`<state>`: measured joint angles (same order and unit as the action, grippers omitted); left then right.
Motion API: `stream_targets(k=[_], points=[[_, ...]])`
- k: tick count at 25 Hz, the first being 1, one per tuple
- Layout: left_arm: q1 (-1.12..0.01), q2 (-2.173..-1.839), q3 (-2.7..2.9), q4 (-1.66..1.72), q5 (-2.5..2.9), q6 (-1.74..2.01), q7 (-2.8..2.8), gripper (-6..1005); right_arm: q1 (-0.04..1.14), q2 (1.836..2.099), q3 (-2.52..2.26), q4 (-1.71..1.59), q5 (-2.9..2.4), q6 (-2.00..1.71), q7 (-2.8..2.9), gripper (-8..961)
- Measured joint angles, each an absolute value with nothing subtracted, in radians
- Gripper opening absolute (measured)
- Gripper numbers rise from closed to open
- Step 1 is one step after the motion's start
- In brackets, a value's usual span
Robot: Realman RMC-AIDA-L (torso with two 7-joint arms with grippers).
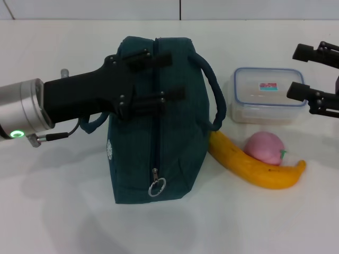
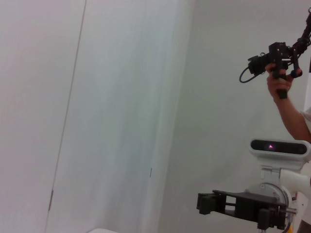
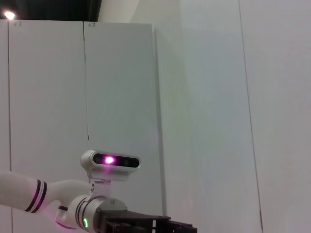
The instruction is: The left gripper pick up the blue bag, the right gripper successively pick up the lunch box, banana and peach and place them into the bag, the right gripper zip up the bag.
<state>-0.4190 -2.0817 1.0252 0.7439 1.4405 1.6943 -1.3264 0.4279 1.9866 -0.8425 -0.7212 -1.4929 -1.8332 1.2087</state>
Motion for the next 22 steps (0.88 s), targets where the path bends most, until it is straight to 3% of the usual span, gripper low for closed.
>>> stream_targets(k=[22], points=[[-0.426,-2.080,1.019,0.774,1.426,1.701,-1.385,791,0.433,1.986,-0.853,-0.715,-1.497,-1.833,1.209,740]])
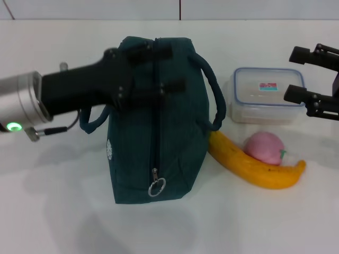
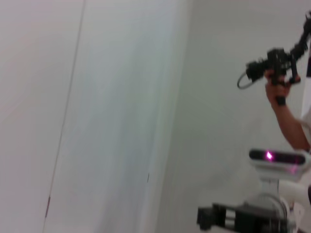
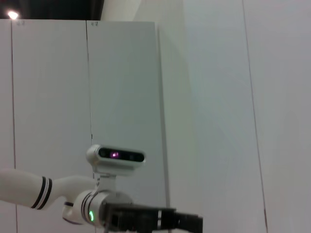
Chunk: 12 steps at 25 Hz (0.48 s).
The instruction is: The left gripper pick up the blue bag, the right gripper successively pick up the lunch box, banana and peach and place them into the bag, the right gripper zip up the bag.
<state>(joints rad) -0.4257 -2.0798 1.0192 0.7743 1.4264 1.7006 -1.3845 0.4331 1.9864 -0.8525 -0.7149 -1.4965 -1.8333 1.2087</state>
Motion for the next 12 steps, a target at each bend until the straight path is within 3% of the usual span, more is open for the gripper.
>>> stream_targets(k=[4,12], points=[[-0.435,-2.053,0.958,0.908,1.437,1.687,-1.648,792,0.433,1.986,-0.855,-0.715,-1.503,-1.834,1.209,740],[-0.528,-1.934,0.862,1.091,1.828,1.672,-2.354,791,0.418,1.987,-0.854,-0.713,-1.511,-1.837,1.199,740]])
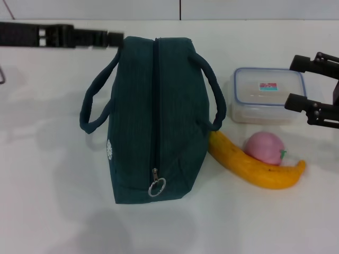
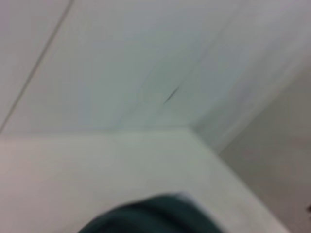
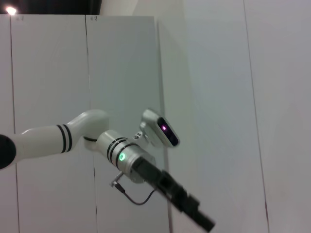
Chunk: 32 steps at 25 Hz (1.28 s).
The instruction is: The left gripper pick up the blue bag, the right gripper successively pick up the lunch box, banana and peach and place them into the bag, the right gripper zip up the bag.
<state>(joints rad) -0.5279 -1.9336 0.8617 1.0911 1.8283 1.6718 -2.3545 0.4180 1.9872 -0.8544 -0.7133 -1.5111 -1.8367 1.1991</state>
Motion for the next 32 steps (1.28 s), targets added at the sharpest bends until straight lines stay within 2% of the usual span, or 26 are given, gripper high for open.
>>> stream_targets(k=[3,8,20,28,32], points=[[-0.548,-1.918,0.865,1.092,1.937,1.692,-2.478,790,0.415,1.988,-0.854,-0.712,-1.511,-1.841,1.198,740],[-0.567,-1.919,0.872,1.094,1.992,1.748,-2.583,789,0.414,1.988,-0.854,-0.712,-1.511,-1.848,1.198,740],[-0.636,-1.933,0.916,1.106,2.058,1.793,-2.714,786,0.412,1.988,-0.854,-0.699,-1.511,-1.849,1.185,739],[-0.678,-1.959,0.919,1.104,2.137,1.786,-2.725,784,0.399,1.991,-0.851,-0.697,-1.511,-1.850,1.173,739],[-0.692,-1.962,0.918,1.100,2.136,1.785,-2.699,740,0.385,1.991,-0.849,-0.696,-1.511,-1.850,1.172,739]])
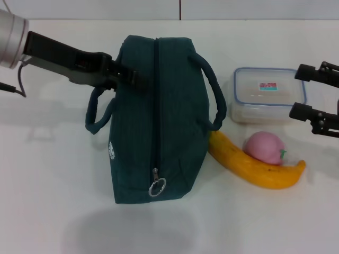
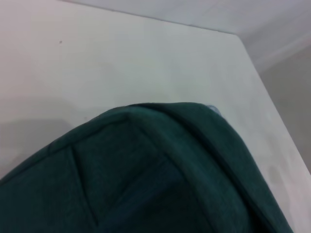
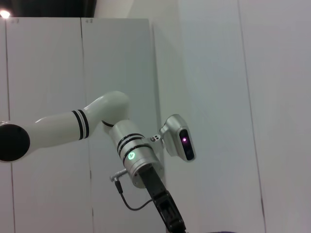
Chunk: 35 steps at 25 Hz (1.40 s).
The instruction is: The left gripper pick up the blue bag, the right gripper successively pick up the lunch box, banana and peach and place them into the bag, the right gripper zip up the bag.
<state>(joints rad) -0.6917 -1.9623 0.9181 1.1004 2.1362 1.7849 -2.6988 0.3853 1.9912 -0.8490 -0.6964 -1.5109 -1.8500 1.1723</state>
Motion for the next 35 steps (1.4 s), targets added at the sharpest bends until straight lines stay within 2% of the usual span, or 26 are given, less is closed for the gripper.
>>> stream_targets(k=[7,12,18,20,29,35], points=[[-0.695,-1.967,0.905,1.099,2.122,1.784,-2.682,664,0.358,1.994,-0.847,-0.696,-1.511,-1.859,1.170,739],[-0.695,-1.967,0.905,1.098,2.124,1.784,-2.686,439,0.353,1.993,-0.847,-0.683,-1.511,-1.865,1.171,738],[-0.688,-1.969,0.905,1.098,2.124,1.778,-2.691,230,0.353,1.987,-0.847,-0.664,-1.511,-1.874,1.174,738],[-0.686,-1.970,0.905,1.098,2.124,1.776,-2.694,55,0.353,1.986,-0.847,-0.657,-1.511,-1.875,1.175,738],[-0.682,-1.976,0.905,1.097,2.122,1.775,-2.697,56,0.358,1.999,-0.812,-0.587,-1.492,-1.860,1.180,738],[-0.678,-1.980,0.905,1.096,2.121,1.771,-2.692,56,0.399,2.011,-0.604,-0.230,-1.265,-1.731,1.177,738]])
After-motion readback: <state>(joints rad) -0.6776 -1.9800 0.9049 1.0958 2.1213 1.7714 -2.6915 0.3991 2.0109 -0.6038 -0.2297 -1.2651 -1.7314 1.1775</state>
